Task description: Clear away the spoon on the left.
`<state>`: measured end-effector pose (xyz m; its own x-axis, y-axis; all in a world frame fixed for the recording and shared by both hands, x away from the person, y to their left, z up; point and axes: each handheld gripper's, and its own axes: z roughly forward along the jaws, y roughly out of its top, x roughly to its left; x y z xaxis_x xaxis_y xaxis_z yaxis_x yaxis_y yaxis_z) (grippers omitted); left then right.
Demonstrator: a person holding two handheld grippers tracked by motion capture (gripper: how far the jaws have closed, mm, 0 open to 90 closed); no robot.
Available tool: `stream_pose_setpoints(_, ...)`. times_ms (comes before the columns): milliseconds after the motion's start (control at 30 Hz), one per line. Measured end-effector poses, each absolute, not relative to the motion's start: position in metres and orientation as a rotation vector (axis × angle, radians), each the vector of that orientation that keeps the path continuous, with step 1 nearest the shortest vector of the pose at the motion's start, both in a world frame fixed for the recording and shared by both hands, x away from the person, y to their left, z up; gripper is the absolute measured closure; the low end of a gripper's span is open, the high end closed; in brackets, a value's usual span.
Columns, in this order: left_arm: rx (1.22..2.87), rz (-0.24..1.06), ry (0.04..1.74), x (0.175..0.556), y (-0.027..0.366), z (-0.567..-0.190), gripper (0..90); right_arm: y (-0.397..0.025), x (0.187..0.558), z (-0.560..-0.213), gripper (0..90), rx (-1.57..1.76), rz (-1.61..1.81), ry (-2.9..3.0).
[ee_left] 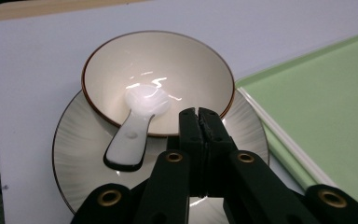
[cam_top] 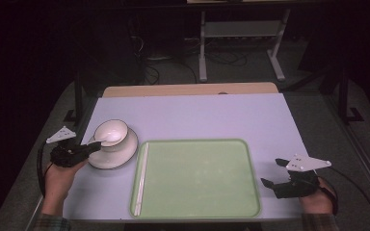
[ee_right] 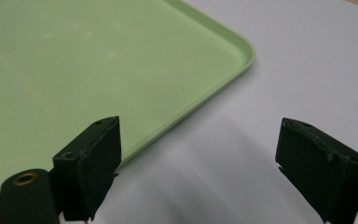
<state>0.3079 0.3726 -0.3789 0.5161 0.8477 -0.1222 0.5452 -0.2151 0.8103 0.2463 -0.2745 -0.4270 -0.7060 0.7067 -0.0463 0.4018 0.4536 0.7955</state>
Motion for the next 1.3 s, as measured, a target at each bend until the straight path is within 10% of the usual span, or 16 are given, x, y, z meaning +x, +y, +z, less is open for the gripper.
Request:
stream_pose_setpoints(633, 1.894, 0.473, 1.232, 0.327, 0.392, -0.368, 50.6, -0.273, 0.248, -0.425, 13.3, 0.924, 1.14, 2.333)
stream_pose_setpoints(1300, 1.861, 0.331, 1.277, 0.331, 0.403, -0.389, 62.9, -0.273, 0.248, -0.426, 13.3, 0.923, 1.133, 2.335)
